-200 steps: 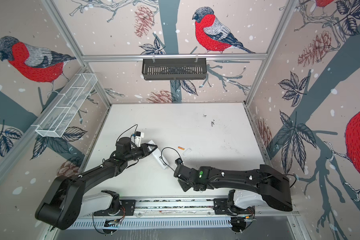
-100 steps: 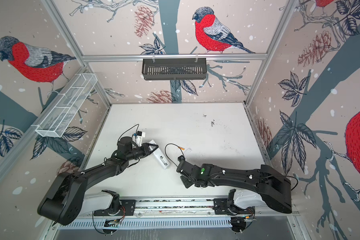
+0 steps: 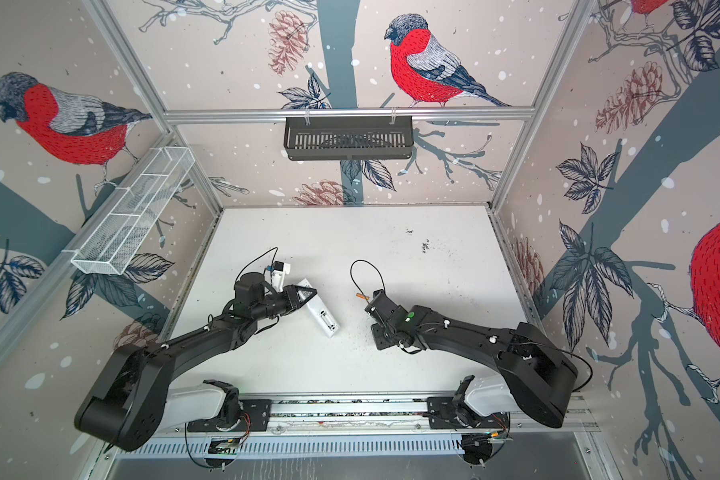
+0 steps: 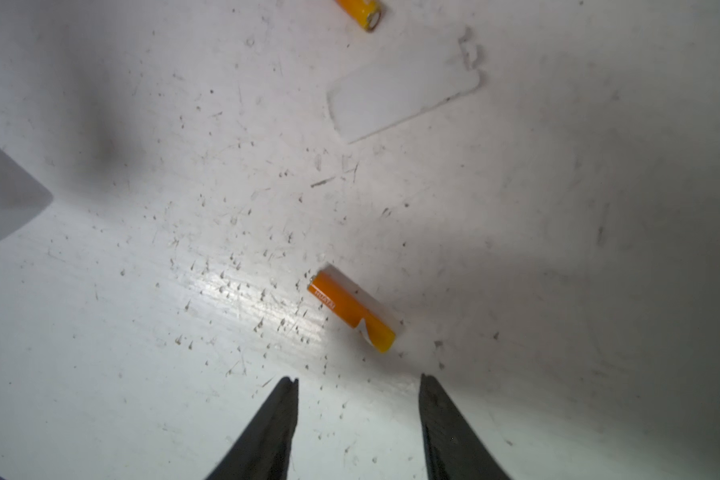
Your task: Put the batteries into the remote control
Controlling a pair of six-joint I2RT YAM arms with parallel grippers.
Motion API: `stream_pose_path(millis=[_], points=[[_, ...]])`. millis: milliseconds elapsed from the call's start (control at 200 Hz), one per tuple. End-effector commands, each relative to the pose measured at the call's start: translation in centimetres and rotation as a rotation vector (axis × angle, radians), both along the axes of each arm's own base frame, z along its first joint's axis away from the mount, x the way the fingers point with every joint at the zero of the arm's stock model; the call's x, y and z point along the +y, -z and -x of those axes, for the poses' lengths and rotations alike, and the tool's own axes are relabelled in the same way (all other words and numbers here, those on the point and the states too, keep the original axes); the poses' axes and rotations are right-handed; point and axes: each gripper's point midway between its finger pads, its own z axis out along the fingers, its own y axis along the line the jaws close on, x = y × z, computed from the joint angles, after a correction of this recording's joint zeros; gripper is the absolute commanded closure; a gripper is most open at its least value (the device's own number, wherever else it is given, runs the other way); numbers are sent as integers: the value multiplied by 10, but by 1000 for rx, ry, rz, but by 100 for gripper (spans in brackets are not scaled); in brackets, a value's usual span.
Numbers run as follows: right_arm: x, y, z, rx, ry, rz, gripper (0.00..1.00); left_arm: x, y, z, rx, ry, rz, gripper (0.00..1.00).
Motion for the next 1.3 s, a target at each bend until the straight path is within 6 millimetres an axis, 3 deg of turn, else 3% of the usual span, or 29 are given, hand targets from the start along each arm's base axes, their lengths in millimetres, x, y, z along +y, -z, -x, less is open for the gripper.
stream_pose_path(millis=[0, 330, 971, 1296], points=[[14, -6, -12, 2, -45, -57, 45, -1, -13, -6, -58, 6, 15, 97], [23, 11, -41, 49, -100, -53, 41, 6, -16, -6, -70, -16, 7, 97], [36, 31, -55, 82, -160, -21, 41, 10, -20, -6, -81, -24, 6, 97], [42, 36, -26, 136, -203, -7, 41, 12, -22, -5, -89, -32, -1, 97]])
